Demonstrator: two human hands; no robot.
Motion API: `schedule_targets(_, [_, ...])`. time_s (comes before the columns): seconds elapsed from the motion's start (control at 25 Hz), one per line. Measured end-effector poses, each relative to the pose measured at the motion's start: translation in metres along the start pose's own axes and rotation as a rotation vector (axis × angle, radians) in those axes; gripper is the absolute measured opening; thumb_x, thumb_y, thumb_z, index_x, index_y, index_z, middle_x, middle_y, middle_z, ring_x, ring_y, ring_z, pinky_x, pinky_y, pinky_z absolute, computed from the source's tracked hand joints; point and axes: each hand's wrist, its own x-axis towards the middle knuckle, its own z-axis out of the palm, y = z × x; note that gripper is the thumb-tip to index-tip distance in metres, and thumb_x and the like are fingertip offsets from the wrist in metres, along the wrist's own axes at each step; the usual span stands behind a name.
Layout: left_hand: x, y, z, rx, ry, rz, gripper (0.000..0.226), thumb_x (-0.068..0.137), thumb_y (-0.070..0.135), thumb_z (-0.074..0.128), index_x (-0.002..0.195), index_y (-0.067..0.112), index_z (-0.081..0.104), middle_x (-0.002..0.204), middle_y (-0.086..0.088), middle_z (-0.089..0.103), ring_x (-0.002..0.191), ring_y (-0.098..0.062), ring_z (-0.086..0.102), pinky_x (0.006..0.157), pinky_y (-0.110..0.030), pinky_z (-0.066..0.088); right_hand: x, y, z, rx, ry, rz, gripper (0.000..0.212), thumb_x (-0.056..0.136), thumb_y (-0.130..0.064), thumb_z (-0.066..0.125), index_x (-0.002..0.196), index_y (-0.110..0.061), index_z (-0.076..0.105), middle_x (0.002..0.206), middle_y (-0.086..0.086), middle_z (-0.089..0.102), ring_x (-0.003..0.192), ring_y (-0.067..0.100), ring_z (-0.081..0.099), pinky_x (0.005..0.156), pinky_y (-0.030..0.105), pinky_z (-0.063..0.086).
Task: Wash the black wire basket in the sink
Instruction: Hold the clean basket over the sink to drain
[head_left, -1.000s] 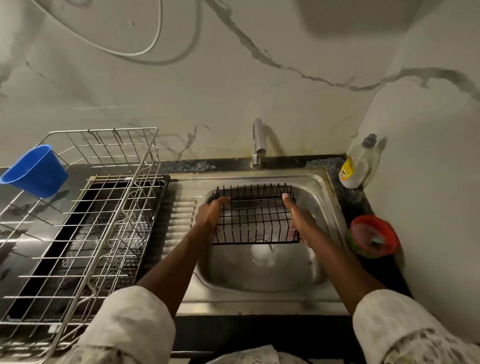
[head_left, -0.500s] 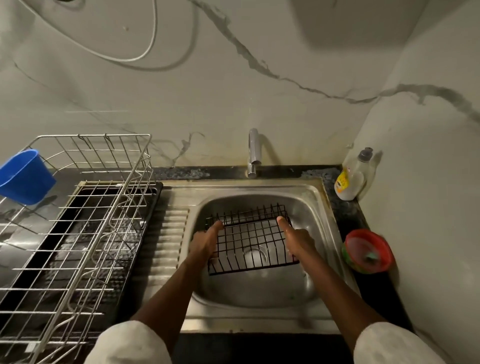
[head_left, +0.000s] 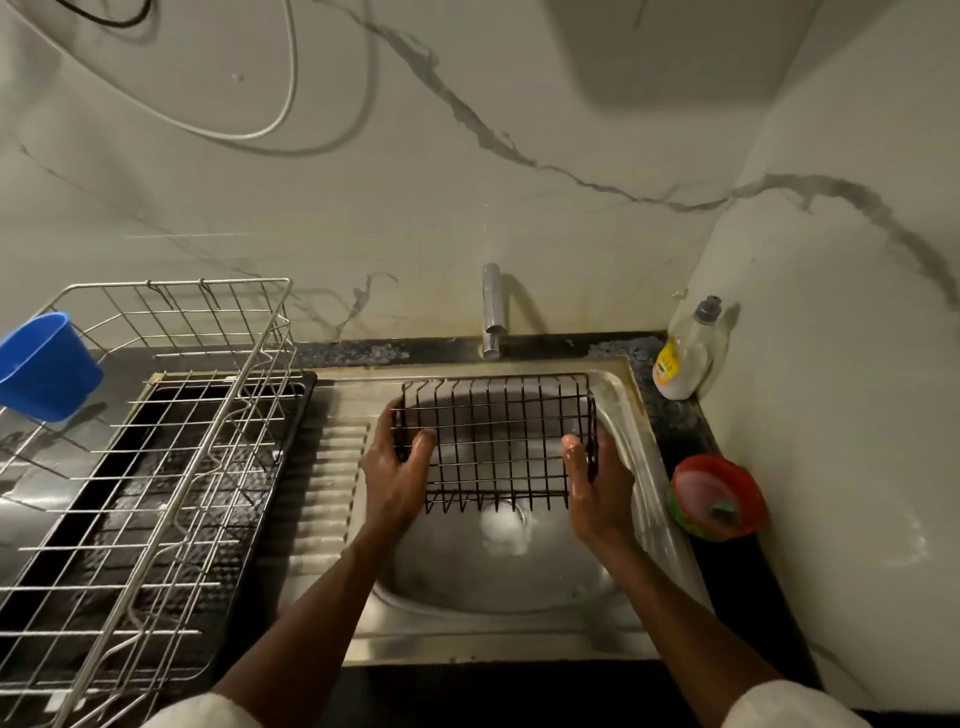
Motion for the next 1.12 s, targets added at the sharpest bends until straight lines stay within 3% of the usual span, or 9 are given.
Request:
schedule_targets(0.08, [-0.001,0.002,0.011,0.09,-0.108,-0.398,0.053,0.091,0.057,0.061,0.12,0.013,0.061,0.095,-0.003,0.066,0.083,-0.021,0.067,0.064,-0.026,0.055,0.02,0.009,0.003,-0.154,-0.171,0.36,0.081,0.088,-0.081,0.038,0.131,-0.015,0.058,0.116,0.001,0.067,0.107,0.023,0.064,0.082,0.032,0.047])
schedule_targets(0.16, [-0.007,-0.004,0.019,0.182,-0.179,-0.589,0.068,0.088,0.066,0.058,0.112,0.002,0.057,0.09,-0.009,0.063,0.072,-0.021,0.064,0.054,-0.031,0.056,0.03,0.024,0.003,-0.282,-0.26,0.557,0.098,0.081,-0.088,0.032,0.129,-0.007,0.061,0.122,0.017,0.067,0.106,0.034,0.064,0.089,0.039,0.052])
schedule_targets(0.28, [0.006,-0.004,0.026,0.155,-0.139,-0.479,0.069,0.087,0.067,0.058,0.111,0.003,0.061,0.092,-0.01,0.065,0.074,-0.021,0.065,0.058,-0.032,0.057,0.041,0.031,0.002,-0.259,-0.209,0.486,0.106,0.067,-0.096,0.021,0.104,-0.009,0.069,0.101,0.016,0.072,0.089,0.032,0.069,0.087,0.048,0.057])
schedule_targets(0.48, [0.015,0.016,0.016,0.104,-0.118,-0.356,0.04,0.092,0.055,0.06,0.097,0.016,0.064,0.081,-0.004,0.063,0.071,-0.017,0.06,0.058,-0.027,0.048,0.043,0.019,-0.001,-0.19,-0.255,0.432,0.081,0.079,-0.09,0.026,0.082,-0.016,0.06,0.091,0.015,0.071,0.081,0.032,0.07,0.083,0.05,0.059])
schedule_targets(0.64, [0.014,0.009,0.004,0.102,-0.124,-0.352,0.047,0.087,0.056,0.062,0.111,0.017,0.068,0.093,-0.007,0.07,0.079,-0.021,0.067,0.06,-0.028,0.05,0.033,0.016,0.001,-0.179,-0.287,0.382,0.084,0.082,-0.089,0.028,0.092,-0.013,0.063,0.089,0.011,0.071,0.08,0.027,0.071,0.083,0.045,0.058])
schedule_targets(0.84, [0.004,0.016,-0.009,0.022,-0.065,-0.169,0.032,0.091,0.047,0.063,0.115,0.027,0.066,0.089,0.009,0.066,0.088,-0.015,0.064,0.069,-0.028,0.048,0.021,0.002,-0.002,-0.054,-0.172,0.171,0.096,0.07,-0.099,0.028,0.105,-0.017,0.063,0.087,0.003,0.069,0.085,0.023,0.069,0.081,0.046,0.055])
schedule_targets(1.0, [-0.015,0.023,-0.018,-0.17,0.088,0.203,0.045,0.093,0.034,0.061,0.136,0.043,0.05,0.09,0.012,0.064,0.079,0.0,0.061,0.07,-0.014,0.052,-0.01,-0.017,-0.009,0.053,0.119,-0.244,0.065,0.097,-0.061,0.044,0.146,-0.019,0.045,0.112,-0.008,0.066,0.098,-0.001,0.061,0.091,0.025,0.05])
schedule_targets(1.04, [-0.015,0.019,-0.017,-0.14,0.114,0.233,0.046,0.095,0.025,0.06,0.138,0.034,0.05,0.086,0.007,0.063,0.072,0.0,0.058,0.064,-0.012,0.049,-0.013,-0.016,-0.008,0.064,0.169,-0.258,0.062,0.098,-0.053,0.046,0.148,-0.016,0.044,0.107,-0.01,0.064,0.094,-0.004,0.061,0.087,0.019,0.049])
schedule_targets(1.12, [-0.01,0.013,-0.016,-0.05,0.023,0.067,0.042,0.091,0.035,0.065,0.13,0.022,0.056,0.089,-0.004,0.067,0.073,-0.005,0.06,0.063,-0.021,0.054,-0.008,-0.015,-0.005,-0.041,0.111,-0.05,0.068,0.094,-0.062,0.044,0.138,-0.011,0.053,0.105,0.001,0.066,0.091,0.008,0.064,0.082,0.031,0.054])
